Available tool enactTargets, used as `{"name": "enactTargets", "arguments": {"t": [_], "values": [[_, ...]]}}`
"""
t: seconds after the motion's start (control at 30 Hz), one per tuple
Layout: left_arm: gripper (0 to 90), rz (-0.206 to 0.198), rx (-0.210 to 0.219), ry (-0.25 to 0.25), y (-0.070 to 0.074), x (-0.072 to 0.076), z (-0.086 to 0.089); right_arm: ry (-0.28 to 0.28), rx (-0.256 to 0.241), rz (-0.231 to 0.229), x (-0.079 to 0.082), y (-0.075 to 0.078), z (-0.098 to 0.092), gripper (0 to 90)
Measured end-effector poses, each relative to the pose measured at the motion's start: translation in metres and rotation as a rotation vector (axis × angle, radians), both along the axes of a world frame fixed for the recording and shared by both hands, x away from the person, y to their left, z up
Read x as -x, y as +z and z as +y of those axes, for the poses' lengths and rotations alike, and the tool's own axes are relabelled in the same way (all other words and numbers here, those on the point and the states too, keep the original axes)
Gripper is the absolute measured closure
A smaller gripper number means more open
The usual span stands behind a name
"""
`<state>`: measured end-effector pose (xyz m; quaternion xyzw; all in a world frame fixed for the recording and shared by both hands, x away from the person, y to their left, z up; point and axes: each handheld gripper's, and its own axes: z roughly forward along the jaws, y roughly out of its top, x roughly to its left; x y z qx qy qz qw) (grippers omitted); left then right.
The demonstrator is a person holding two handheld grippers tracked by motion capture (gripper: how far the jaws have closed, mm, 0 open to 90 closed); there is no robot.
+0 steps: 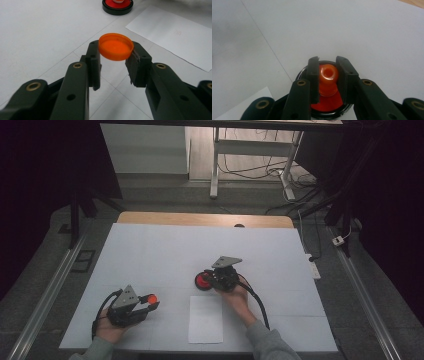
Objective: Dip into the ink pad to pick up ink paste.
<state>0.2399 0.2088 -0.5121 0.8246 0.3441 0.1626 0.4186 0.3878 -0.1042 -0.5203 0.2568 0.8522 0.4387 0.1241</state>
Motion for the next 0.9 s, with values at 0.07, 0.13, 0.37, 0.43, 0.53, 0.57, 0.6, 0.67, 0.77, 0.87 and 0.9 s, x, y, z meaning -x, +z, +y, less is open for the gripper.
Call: {"name": "enactTargets", "arguments": {"t": [0.07, 0.13, 0.37, 0.43, 0.53, 0.57, 0.6, 0.67, 0.77, 0.87, 0.9], "values": [[65.3, 0.0, 0.001, -0.001, 0.0, 0.0, -0.0001, 0.001, -0.002, 0.0, 0.0001, -0.0002, 0.0001, 73.0], [65.4, 0.0, 0.001, -0.001, 0.0, 0.0, -0.0003, 0.001, -0.003, 0.001, -0.0001, -0.0003, -0.0001, 73.0], [65.4, 0.0, 0.002, -0.001, 0.0001, 0.0003, -0.0004, 0.004, -0.009, 0.003, -0.0004, -0.0008, -0.0008, 73.0], [65.4, 0.0, 0.002, -0.001, 0.0, 0.0002, -0.0005, 0.003, -0.011, 0.0, -0.0002, -0.0011, -0.0006, 73.0], [65.3, -0.001, 0.002, 0.0, 0.0, 0.0003, -0.0006, 0.003, -0.013, -0.001, 0.0, -0.0014, -0.0008, 73.0], [65.3, -0.001, 0.001, 0.0, 0.0001, 0.0004, -0.0006, 0.002, -0.014, -0.003, 0.0003, -0.0017, -0.0007, 73.0], [65.4, -0.001, 0.001, 0.001, 0.0002, 0.0003, -0.0005, 0.0, -0.007, -0.007, 0.0006, -0.0015, -0.0009, 73.0], [65.4, 0.0, 0.002, 0.0, 0.0002, 0.0003, -0.0005, -0.003, -0.015, -0.01, 0.0013, -0.0021, -0.0003, 73.0], [65.4, -0.001, 0.001, 0.0, 0.0002, 0.0001, -0.0005, -0.004, -0.007, -0.012, 0.0014, -0.0016, 0.0, 72.9], [65.4, -0.001, 0.002, 0.004, 0.0001, -0.0004, 0.0005, -0.006, -0.027, 0.013, -0.0009, -0.0013, -0.0023, 72.8], [65.4, -0.001, 0.004, 0.005, -0.0001, -0.0006, 0.0007, -0.012, -0.042, 0.026, -0.0018, -0.0012, -0.0034, 72.7]]}}
